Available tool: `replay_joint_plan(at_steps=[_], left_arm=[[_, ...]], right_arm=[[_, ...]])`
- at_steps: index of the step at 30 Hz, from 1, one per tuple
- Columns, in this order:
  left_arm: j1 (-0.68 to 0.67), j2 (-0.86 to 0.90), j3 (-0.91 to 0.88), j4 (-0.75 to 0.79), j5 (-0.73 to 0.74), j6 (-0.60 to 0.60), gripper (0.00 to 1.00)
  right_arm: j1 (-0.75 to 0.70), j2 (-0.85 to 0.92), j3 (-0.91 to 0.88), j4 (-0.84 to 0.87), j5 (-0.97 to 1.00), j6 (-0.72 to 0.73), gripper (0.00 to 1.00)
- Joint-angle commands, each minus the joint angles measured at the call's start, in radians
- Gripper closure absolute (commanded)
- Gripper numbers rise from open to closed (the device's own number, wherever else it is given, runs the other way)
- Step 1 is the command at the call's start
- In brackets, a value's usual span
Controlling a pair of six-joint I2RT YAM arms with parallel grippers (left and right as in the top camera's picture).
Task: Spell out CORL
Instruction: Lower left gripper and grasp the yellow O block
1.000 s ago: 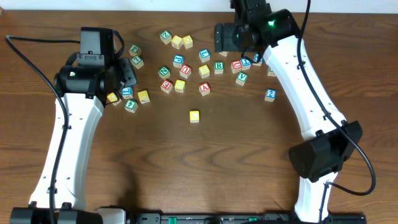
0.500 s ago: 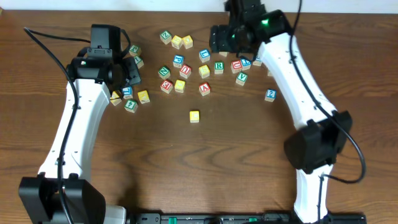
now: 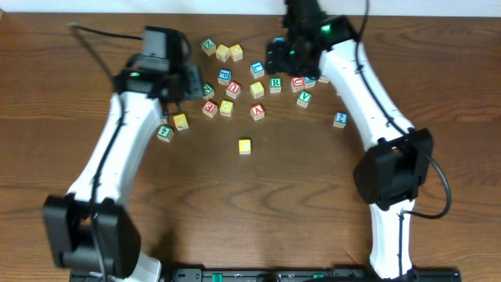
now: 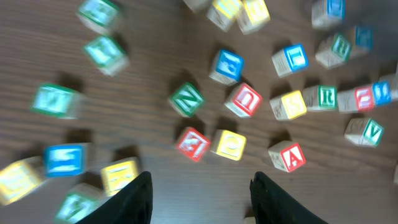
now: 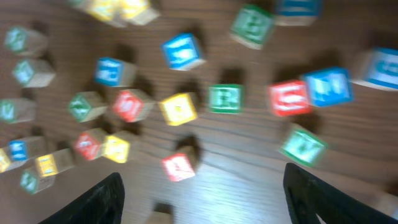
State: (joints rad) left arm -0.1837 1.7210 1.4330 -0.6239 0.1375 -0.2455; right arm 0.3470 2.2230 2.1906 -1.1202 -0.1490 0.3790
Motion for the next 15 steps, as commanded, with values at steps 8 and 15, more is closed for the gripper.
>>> replay_joint_plan(at_steps=[8,15], left_arm=[[-0.166,0.214,0.037,0.081,-0.056,0.026,0.5],[-0.209,0.303,0.041,0.1,-0.091,0.066,0.5]], right_arm=[[-0.102,0.006,0.006,-0.116,0.0,-0.063,0.23],[-0.092,0.006,0.006,-0.123,0.0,-0.063,0.23]])
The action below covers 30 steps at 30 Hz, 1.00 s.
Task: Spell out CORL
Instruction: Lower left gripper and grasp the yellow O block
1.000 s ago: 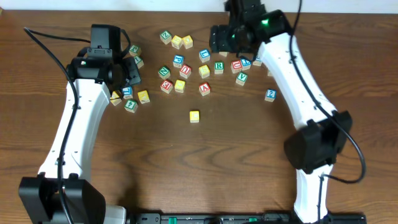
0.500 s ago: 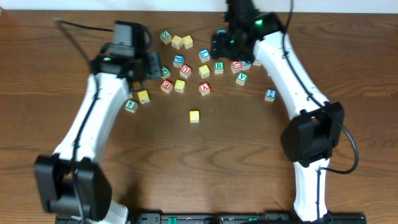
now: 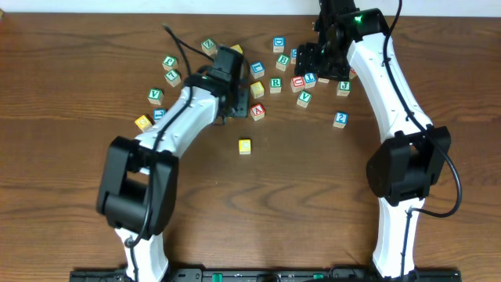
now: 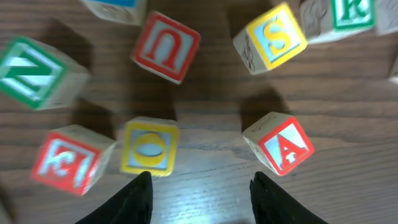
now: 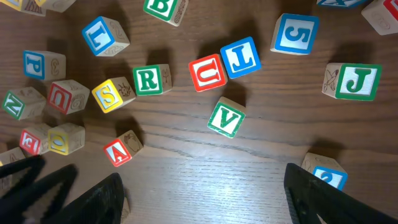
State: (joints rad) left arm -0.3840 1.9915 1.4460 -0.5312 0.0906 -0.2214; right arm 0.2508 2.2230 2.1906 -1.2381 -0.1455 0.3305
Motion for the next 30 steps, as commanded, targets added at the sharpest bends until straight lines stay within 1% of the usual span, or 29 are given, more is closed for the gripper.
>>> replay_joint_plan(at_steps=[1,3,5,7,12,13,16,23,30], left_arm=[[-0.008,0.042,0.028,0.015,-0.057,0.047,0.5],[-0.008,0.05,0.028,0.028,-0.06,0.07,0.5],[-0.006,0.05,0.029,0.043,-0.103,0.072,0.5],[-0.006,0.049,0.032,0.046,-0.103,0.081,0.5],[-0.006,0.039,0.081,0.013,-0.103,0.115,0.5],[-0.003,0.039,0.084,0.015,-0.113,0.136,0.5],[0.004,0.051,0.075,0.016,-0.175,0.14,0.5],[0.015,0.133,0.074,0.022,-0.157,0.143,0.5],[0.014,0.134,0.074,0.025,-0.124,0.142,0.5]], right_arm=[[0.005,0.006,0.006,-0.008,-0.003,-0.014,0.23],[0.005,0.006,0.006,-0.014,-0.003,-0.014,0.23],[0.005,0.006,0.006,-0.024,-0.003,-0.014,0.22],[0.005,0.006,0.006,-0.027,-0.003,-0.014,0.22],[0.005,0.006,0.006,-0.026,-0.003,-0.014,0.21],[0.005,0.006,0.006,-0.026,-0.003,-0.014,0.21],[0.006,0.006,0.006,-0.035,-0.003,-0.014,0.21],[0.006,0.006,0.006,-0.041,-0.003,-0.014,0.21],[0.006,0.006,0.006,-0.041,-0.003,-0.014,0.21]])
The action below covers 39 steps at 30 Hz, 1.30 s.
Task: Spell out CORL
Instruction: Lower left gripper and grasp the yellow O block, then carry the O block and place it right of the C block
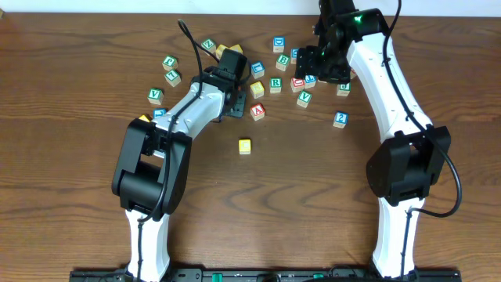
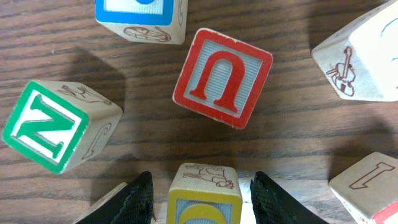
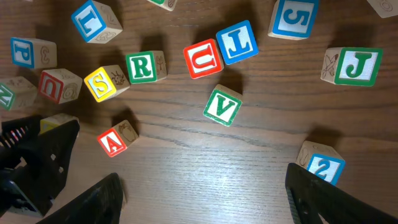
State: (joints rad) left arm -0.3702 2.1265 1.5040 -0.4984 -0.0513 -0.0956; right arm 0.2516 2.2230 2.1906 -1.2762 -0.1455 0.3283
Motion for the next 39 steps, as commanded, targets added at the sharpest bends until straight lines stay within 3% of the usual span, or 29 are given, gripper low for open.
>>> replay_joint_plan(at_steps=[1,4,8,18,27,35,39], left_arm=[[0.0,-0.001,0.016,-0.012,0.018,0.016,0.5],[0.0,-0.001,0.016,-0.016,0.018,0.016,0.5],[0.0,-0.001,0.016,-0.016,0.017,0.012,0.62],[-0.001,-0.005,0.019,-0.024,0.017,0.0,0.69],[-0.002,-0.109,0.019,-0.044,0.017,-0.056,0.71],[-0.048,-0.226,0.019,-0.173,0.024,-0.208,0.71],[-0.122,-0.224,0.018,-0.24,0.123,-0.274,0.71]], right_arm=[[0.005,0.006,0.006,-0.003,-0.003,-0.011,0.21],[0.005,0.006,0.006,-0.003,-0.003,-0.011,0.21],[0.005,0.006,0.006,-0.003,-0.003,-0.012,0.21],[0.005,0.006,0.006,-0.003,-0.003,-0.012,0.17],[0.005,0.006,0.006,-0.003,-0.003,-0.012,0.16],[0.005,0.006,0.006,-0.011,-0.003,-0.012,0.14],[0.005,0.006,0.005,-0.016,0.018,-0.012,0.12]])
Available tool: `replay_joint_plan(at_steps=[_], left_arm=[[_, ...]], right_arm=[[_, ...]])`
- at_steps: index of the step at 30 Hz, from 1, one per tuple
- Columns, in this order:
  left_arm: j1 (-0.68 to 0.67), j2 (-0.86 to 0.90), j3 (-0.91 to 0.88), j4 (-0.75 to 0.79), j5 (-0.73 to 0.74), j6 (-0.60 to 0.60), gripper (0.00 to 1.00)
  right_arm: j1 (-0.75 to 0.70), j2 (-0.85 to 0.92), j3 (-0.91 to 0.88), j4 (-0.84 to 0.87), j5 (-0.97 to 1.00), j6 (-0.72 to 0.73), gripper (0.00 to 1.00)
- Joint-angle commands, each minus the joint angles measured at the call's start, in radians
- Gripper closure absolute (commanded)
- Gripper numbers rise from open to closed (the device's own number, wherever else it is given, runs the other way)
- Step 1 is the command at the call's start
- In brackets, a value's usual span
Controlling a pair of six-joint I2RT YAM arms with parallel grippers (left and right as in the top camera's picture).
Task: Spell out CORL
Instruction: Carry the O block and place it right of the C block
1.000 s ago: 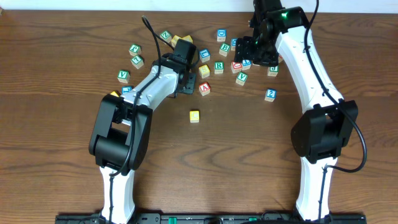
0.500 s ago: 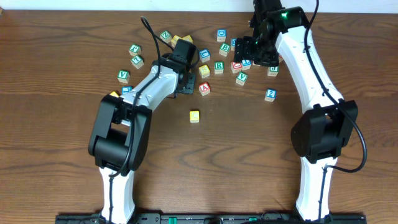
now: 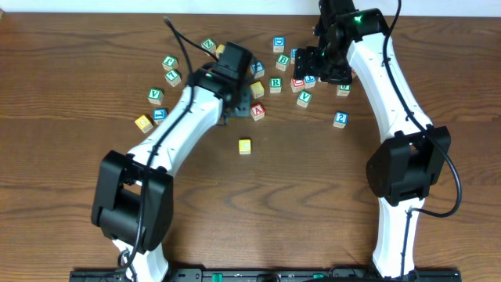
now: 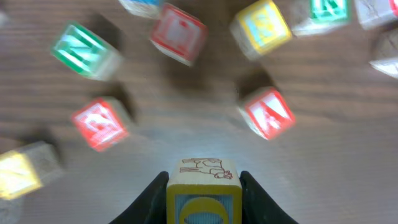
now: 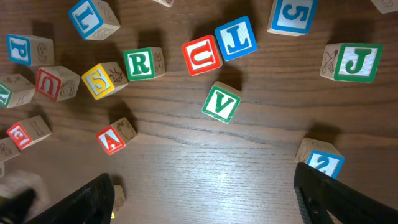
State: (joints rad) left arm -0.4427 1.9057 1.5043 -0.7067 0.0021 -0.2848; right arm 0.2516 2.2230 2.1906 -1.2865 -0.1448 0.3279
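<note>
My left gripper [image 4: 204, 202] is shut on a yellow O block [image 4: 204, 194] and holds it above the table, over the red A block [image 4: 270, 113]. From overhead, the left gripper [image 3: 237, 94] hides the O. The green R block [image 5: 140, 63] and blue L block [image 5: 93, 18] lie in the scatter at the back, with R [image 3: 275, 83] right of the left wrist. A lone yellow block [image 3: 245, 146] sits apart in front; its letter is unreadable. My right gripper [image 5: 208, 205] hangs wide open and empty above bare wood near the green V [image 5: 221, 104].
Loose letter blocks crowd the back: yellow S [image 5: 102, 81], red U [image 5: 203, 56], blue J [image 5: 236, 37], green J [image 5: 354, 61], blue 2 [image 5: 323, 160], green N [image 4: 84, 46]. Another small group [image 3: 160, 78] lies at the back left.
My left gripper was open, low and astride the yellow O block. Now it is shut on that block and higher above the table. The right arm has barely moved.
At first both grippers were open over the scattered blocks, the views blurred. My left gripper then stood open just above the O block, then lower with a finger on either side of it. Now it holds the O off the table. My right gripper stayed open above the V.
</note>
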Motion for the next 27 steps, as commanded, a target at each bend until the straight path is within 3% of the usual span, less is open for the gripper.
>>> replay_joint_plan(at_steps=[1,6,14,27], left_arm=[[-0.075,-0.003,0.018,-0.045,0.069,-0.122,0.71],[-0.164,0.001,-0.002,-0.055,0.053,-0.231,0.71],[-0.188,0.108,-0.011,-0.059,0.042,-0.291,0.71],[-0.188,0.182,-0.011,-0.063,0.012,-0.301,0.69]], right_arm=[[0.005,0.006,0.005,-0.01,0.024,-0.011,0.12],[0.005,0.006,0.005,-0.029,0.038,-0.011,0.11],[0.005,0.006,0.005,-0.039,0.038,-0.012,0.12],[0.005,0.006,0.005,-0.037,0.068,-0.016,0.09]])
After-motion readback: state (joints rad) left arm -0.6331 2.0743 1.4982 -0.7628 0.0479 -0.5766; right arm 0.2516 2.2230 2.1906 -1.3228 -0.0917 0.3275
